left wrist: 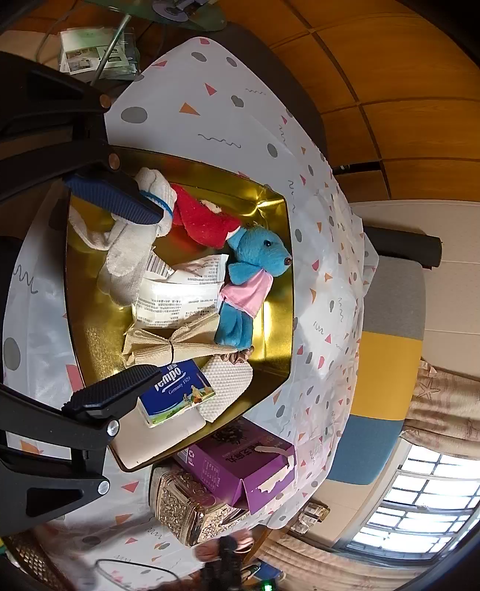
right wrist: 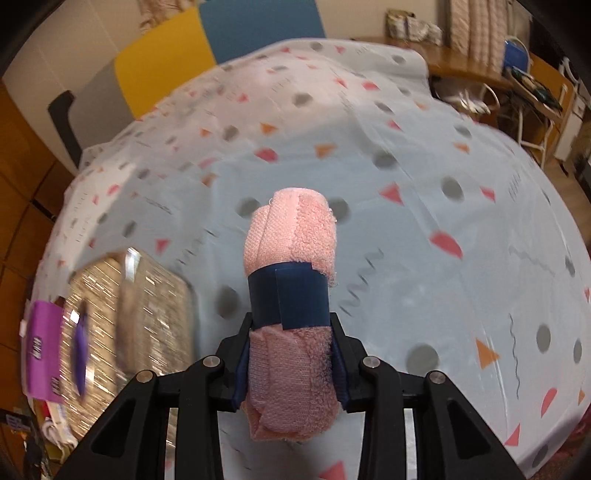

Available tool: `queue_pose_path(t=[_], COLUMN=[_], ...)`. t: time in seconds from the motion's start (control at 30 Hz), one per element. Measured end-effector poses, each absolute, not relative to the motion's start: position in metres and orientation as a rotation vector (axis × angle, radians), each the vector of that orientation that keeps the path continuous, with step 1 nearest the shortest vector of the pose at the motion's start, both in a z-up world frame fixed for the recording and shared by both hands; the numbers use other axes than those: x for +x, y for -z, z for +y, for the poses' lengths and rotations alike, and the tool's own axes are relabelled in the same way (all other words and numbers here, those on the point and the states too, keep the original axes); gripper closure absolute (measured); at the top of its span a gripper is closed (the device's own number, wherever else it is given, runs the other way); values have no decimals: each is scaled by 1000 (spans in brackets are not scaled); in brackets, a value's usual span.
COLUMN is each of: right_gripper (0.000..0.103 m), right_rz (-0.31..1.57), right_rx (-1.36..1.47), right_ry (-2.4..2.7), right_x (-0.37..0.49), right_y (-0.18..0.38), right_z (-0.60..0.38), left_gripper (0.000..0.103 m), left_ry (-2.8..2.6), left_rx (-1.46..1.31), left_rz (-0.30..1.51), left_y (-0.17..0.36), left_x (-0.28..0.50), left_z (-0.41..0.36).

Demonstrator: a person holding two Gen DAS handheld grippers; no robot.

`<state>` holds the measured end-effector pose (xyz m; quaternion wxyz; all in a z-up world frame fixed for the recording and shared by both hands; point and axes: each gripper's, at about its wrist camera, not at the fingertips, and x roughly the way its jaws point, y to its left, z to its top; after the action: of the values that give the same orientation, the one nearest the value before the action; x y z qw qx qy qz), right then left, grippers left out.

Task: Organize soft objects
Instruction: 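Carry the pink towel roll into the gold tray and open the right tool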

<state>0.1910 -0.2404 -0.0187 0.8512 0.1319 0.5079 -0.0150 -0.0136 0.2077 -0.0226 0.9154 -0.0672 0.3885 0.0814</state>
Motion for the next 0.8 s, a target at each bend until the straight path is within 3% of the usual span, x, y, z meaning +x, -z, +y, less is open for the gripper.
queue_pose_path(t=[0.3, 0.57, 0.8], right_gripper=[68, 68, 68], right_rz=[959, 817, 829], right_rx=[227, 111, -34], right_ry=[-75, -385, -638], right_x=[224, 211, 171], right_y=[-37, -94, -85], right_z=[-185, -75, 22], left_gripper=[24, 24, 24], left_ry=[-202, -256, -297], left_rx=[-154, -177, -198], left_rz=[796, 797, 798], left_y=[23, 25, 26], left_x=[-18, -21, -26], left_z=[220, 239, 252])
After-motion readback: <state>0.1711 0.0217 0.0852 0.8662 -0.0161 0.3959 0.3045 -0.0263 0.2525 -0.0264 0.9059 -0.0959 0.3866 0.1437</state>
